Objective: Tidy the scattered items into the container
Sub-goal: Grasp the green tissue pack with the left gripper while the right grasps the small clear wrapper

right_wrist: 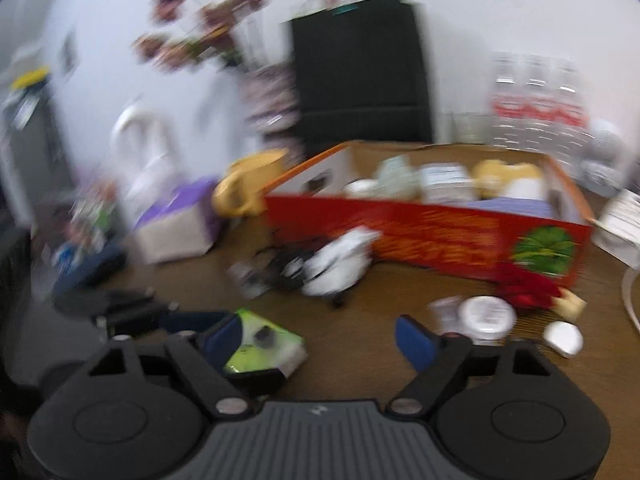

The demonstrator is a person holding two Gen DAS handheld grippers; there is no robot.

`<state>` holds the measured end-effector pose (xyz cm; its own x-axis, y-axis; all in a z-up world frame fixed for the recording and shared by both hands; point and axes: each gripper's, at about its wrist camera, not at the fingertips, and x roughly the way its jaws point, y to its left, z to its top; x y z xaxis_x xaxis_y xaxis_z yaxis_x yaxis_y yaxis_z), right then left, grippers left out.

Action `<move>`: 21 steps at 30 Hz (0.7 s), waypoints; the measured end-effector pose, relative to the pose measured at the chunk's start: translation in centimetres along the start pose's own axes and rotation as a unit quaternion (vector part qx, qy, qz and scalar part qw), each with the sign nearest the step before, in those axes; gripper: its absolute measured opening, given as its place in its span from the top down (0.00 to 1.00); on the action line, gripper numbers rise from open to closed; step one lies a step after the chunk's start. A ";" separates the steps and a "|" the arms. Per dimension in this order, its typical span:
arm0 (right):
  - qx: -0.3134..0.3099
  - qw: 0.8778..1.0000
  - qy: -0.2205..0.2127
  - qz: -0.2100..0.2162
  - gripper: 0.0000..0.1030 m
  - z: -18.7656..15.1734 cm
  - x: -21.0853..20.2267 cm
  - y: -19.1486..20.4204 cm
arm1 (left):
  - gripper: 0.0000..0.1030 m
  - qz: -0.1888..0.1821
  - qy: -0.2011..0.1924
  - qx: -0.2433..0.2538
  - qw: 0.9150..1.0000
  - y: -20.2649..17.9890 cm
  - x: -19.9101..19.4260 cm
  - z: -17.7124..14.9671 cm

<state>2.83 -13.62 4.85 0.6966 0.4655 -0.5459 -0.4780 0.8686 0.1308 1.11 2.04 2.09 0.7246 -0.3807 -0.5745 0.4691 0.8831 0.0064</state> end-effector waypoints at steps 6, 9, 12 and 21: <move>-0.058 0.995 0.040 0.076 0.44 -0.5 0.7 1.5 | 0.32 -0.060 0.006 0.033 0.998 0.5 -0.8 -0.8; -0.058 0.992 0.056 0.094 0.69 -0.6 1.1 1.8 | 0.33 -0.066 0.019 0.019 0.997 1.0 -0.4 -0.8; -0.035 0.994 0.052 0.095 0.80 -0.6 0.9 1.1 | 0.34 -0.071 0.019 0.015 0.997 1.3 -0.5 -0.9; 0.038 0.998 0.003 0.058 0.81 -0.6 -0.9 -1.4 | 0.16 -0.043 0.029 0.013 0.999 1.0 -0.3 -0.8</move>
<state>2.51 -15.39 4.67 0.6362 0.5624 -0.5282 -0.5129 0.8197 0.2550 0.95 3.31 1.58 0.6518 -0.4373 -0.6196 0.5418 0.8402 -0.0230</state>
